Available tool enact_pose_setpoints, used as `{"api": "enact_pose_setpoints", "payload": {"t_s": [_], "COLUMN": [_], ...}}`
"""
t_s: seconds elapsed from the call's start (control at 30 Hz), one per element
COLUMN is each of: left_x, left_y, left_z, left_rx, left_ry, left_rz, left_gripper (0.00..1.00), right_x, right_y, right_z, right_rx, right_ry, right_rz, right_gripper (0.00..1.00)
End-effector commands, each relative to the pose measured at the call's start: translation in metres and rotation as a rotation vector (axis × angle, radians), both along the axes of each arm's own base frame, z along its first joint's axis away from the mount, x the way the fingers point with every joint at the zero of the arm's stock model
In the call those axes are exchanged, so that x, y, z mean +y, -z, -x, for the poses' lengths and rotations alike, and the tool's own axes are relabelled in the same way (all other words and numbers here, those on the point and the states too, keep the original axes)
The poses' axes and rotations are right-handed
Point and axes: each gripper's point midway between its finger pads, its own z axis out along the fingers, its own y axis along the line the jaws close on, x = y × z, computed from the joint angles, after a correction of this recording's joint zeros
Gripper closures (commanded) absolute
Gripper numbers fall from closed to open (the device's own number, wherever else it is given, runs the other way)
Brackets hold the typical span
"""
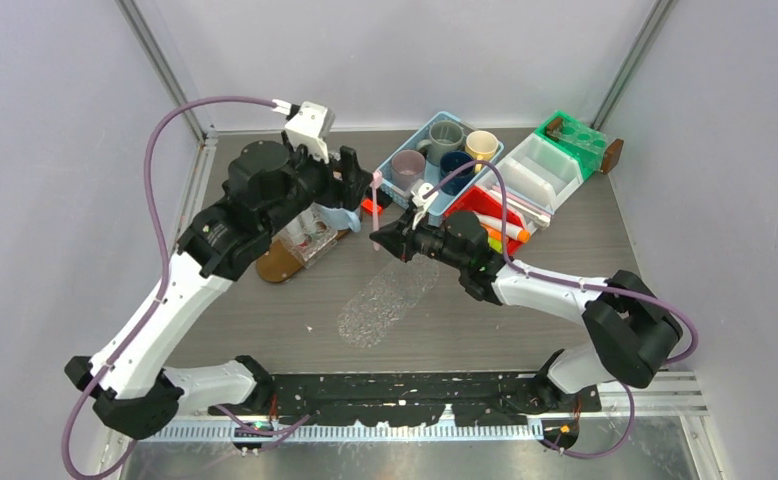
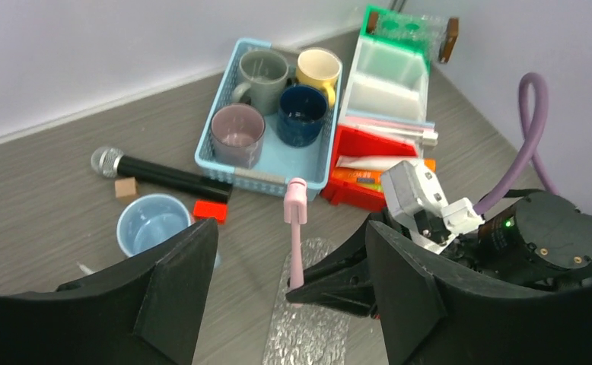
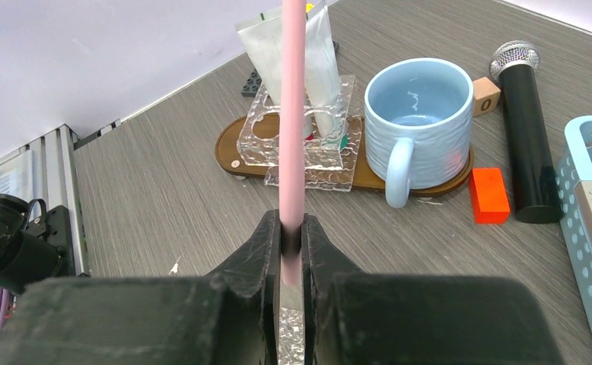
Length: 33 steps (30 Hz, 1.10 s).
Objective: Prepare toiletry sets of a toothbrush and toothpaste on the tray
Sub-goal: Pick up the toothbrush from the storage box.
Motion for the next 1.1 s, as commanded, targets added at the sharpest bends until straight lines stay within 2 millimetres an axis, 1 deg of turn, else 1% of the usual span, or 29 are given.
{"api": "enact_pose_setpoints", "payload": {"t_s": [0.0,0.07,0.2,0.23,0.4,0.57,0.63,0.77,0.87,0.93,0.97,1.03,1.07], "left_x": [0.005,-0.003,-0.014,-0.016,-0.025,-0.035,-0.037,-0.037,-0.038,-0.039,-0.038,-0.038,-0.037], "left_y": [0.033,0.032,0.045,0.045,0.051,0.052,0.054,0.057,0.058,0.058,0.058,0.056,0.055], "left_z": [0.006,0.005,-0.005,-0.009,-0.023,-0.027,-0.027,-0.025,-0.023,-0.022,-0.022,-0.021,-0.021], "left_rx": [0.169,0.197,0.244,0.240,0.246,0.258,0.271,0.292,0.309,0.311,0.313,0.307,0.301], "left_ry": [0.026,0.056,0.068,0.062,0.058,0.089,0.103,0.110,0.121,0.128,0.129,0.131,0.130], "left_rz": [-0.152,-0.144,-0.163,-0.159,-0.154,-0.135,-0.132,-0.123,-0.109,-0.103,-0.101,-0.099,-0.099], "left_gripper": [0.28,0.29,0.31,0.32,0.38,0.45,0.50,0.64,0.69,0.74,0.79,0.97,1.00], "right_x": [-0.003,-0.003,-0.003,-0.003,-0.001,-0.001,0.000,0.000,0.000,0.001,0.001,0.000,-0.001], "right_y": [-0.021,-0.021,-0.022,-0.022,-0.020,-0.019,-0.020,-0.021,-0.021,-0.020,-0.020,-0.020,-0.020], "right_z": [0.004,0.004,0.006,0.006,0.009,0.010,0.010,0.010,0.010,0.011,0.011,0.011,0.011], "right_rx": [-0.076,-0.078,-0.082,-0.084,-0.086,-0.090,-0.091,-0.092,-0.092,-0.090,-0.089,-0.088,-0.088], "right_ry": [-0.005,-0.008,-0.012,-0.013,-0.023,-0.024,-0.024,-0.025,-0.026,-0.029,-0.028,-0.026,-0.023], "right_rz": [-0.018,-0.017,-0.012,-0.009,0.000,0.005,0.004,0.003,0.003,0.003,0.003,0.001,0.001], "right_gripper": [0.99,0.99,0.99,0.99,0.99,0.99,0.99,0.99,0.99,0.99,0.99,0.99,0.97]}}
